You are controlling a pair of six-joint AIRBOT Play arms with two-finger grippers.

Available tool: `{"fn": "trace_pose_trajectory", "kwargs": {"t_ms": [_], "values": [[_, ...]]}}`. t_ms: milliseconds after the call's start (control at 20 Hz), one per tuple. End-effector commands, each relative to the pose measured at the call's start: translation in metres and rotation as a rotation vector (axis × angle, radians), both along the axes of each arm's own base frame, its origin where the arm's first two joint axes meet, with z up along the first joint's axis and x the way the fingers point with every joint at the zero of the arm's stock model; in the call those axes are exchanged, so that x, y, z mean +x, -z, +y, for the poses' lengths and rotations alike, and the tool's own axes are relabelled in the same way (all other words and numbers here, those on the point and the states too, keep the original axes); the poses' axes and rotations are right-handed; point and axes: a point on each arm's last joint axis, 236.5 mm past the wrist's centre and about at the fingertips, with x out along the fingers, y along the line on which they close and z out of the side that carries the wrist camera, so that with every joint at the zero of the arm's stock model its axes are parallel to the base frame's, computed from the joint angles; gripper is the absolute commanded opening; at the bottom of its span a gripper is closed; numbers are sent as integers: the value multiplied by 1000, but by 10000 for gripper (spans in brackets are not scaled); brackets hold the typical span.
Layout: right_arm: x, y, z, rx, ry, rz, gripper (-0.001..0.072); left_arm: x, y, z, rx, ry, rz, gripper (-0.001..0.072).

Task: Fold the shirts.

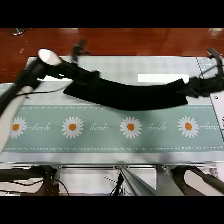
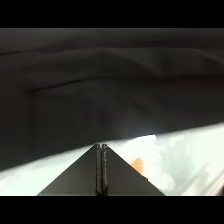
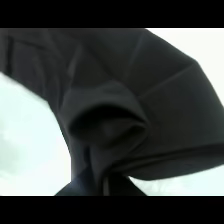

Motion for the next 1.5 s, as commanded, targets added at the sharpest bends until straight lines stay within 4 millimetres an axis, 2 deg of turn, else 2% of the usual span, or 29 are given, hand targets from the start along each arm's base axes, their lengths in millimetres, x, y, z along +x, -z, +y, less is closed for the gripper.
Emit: {"fn": "trace_pose_trajectory", "kwargs": {"t_ms": [0, 100, 200, 300, 400, 450, 500, 550, 600, 650, 750, 850, 900, 950, 1050, 1150, 1250, 1350, 1450], "values": [[-62, -24, 19, -19, 61, -86, 23, -39, 42, -82, 20, 91, 82, 25], [-82, -36, 26, -28, 75, -127, 23, -60, 62, -123, 28, 144, 127, 26], [-92, -49, 30, -29, 84, -165, 23, -84, 76, -162, 26, 199, 160, 25], [-99, -52, 34, -24, 79, -168, 23, -121, 84, -197, -9, 259, 216, 26], [-97, -55, 36, -9, 79, -178, 23, -165, 94, -219, -26, 321, 293, 26], [-94, -57, 37, -4, 84, -189, 23, -189, 96, -225, -22, 365, 334, 26], [-92, -58, 37, 0, 88, -198, 23, -204, 95, -228, -17, 399, 353, 27], [-92, -59, 37, 2, 87, -200, 24, -207, 91, -228, -21, 408, 348, 27], [-92, -60, 39, 9, 84, -202, 23, -196, 83, -225, -35, 397, 327, 27], [-92, -62, 42, 24, 77, -207, 23, -174, 73, -218, -55, 363, 305, 27], [-91, -68, 53, 48, 47, -230, 23, -104, 46, -180, -101, 236, 267, 27], [-88, -74, 72, 89, 1, -247, 23, -29, 12, -114, -146, 87, 232, 26], [-83, -75, 82, 102, -22, -246, 23, 1, -8, -72, -166, 18, 216, 26], [-75, -78, 93, 116, -46, -252, 23, 23, -28, -32, -182, -43, 195, 26], [-52, -85, 122, 139, -117, -267, 23, 52, -77, 49, -210, -151, 113, 27], [-25, -83, 162, 154, -202, -261, 23, 62, -134, 123, -224, -257, -25, 26], [6, -68, 205, 146, -279, -239, 24, 49, -192, 178, -209, -324, -195, 27], [40, -42, 246, 133, -328, -218, 24, 14, -239, 206, -167, -344, -369, 27], [69, -10, 281, 129, -353, -186, 24, -24, -265, 211, -137, -348, -475, 27]]}}
